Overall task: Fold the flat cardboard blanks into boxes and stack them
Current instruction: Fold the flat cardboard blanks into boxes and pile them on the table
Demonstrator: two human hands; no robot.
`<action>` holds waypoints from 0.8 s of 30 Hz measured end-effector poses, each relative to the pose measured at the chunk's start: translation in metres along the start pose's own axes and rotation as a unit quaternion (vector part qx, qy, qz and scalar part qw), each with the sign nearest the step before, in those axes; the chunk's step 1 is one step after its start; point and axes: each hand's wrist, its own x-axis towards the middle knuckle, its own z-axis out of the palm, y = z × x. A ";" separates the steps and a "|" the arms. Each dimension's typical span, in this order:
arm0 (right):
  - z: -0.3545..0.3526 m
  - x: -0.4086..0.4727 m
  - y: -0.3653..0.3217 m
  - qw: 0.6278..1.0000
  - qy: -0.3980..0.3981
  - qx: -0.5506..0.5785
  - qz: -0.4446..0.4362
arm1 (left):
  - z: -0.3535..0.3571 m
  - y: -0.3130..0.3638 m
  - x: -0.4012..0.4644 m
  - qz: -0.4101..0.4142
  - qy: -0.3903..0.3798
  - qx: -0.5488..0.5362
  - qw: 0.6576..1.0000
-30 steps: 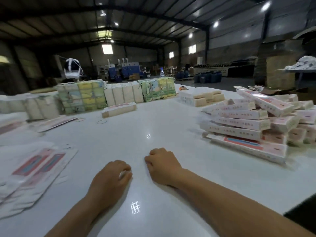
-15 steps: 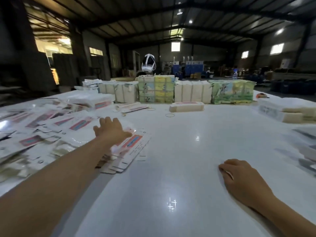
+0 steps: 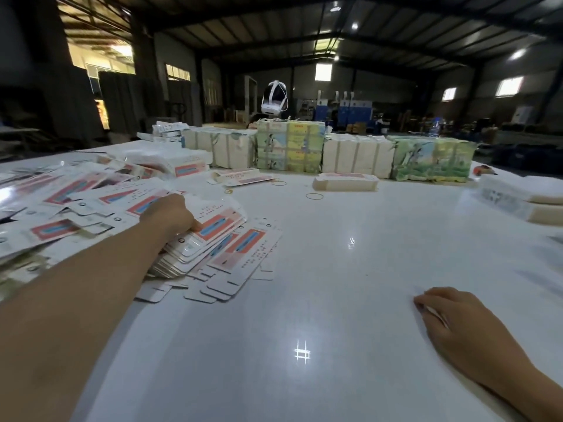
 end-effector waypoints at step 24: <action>-0.038 -0.007 -0.002 0.788 0.008 0.580 0.205 | 0.057 0.138 -0.204 0.260 -0.184 -0.289 0.903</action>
